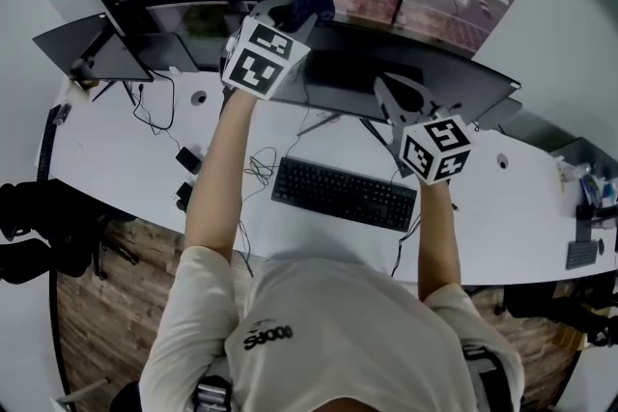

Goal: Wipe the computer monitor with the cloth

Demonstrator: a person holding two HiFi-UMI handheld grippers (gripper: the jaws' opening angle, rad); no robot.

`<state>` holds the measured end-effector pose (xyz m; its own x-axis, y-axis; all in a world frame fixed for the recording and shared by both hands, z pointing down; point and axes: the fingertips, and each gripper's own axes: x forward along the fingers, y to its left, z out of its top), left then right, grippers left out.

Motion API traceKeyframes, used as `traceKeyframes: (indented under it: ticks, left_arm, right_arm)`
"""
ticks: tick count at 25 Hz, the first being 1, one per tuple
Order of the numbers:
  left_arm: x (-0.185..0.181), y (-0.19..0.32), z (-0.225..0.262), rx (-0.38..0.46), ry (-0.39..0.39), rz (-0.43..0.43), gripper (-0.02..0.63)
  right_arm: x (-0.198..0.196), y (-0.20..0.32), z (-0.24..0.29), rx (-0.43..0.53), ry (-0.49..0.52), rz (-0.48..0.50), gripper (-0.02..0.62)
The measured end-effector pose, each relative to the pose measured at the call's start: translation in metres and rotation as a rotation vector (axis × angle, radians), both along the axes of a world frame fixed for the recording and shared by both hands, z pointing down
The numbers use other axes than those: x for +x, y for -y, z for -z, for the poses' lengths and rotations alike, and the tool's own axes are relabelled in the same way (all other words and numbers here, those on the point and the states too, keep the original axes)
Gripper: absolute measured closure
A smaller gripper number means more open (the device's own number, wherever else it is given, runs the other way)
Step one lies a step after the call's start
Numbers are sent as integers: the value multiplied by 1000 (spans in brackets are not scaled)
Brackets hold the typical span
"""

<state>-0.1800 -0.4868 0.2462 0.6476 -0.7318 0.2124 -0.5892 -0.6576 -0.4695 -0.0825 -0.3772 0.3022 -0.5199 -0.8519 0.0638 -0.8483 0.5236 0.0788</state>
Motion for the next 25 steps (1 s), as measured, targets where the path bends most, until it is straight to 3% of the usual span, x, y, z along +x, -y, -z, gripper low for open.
traceKeyframes:
  ticks: [8,14,25]
  left_arm:
    - [-62,19,0,5,-18,41,523]
    - [-112,35,1,25,-50,130,523]
    - [-171,53,2,66,-149,275,523]
  right_arm:
    - [-45,18,-3,-8,12,-6,589]
    - [-68,27,0,-3,2,6,589]
    - [-75,32,-10,-29,-19,10,589]
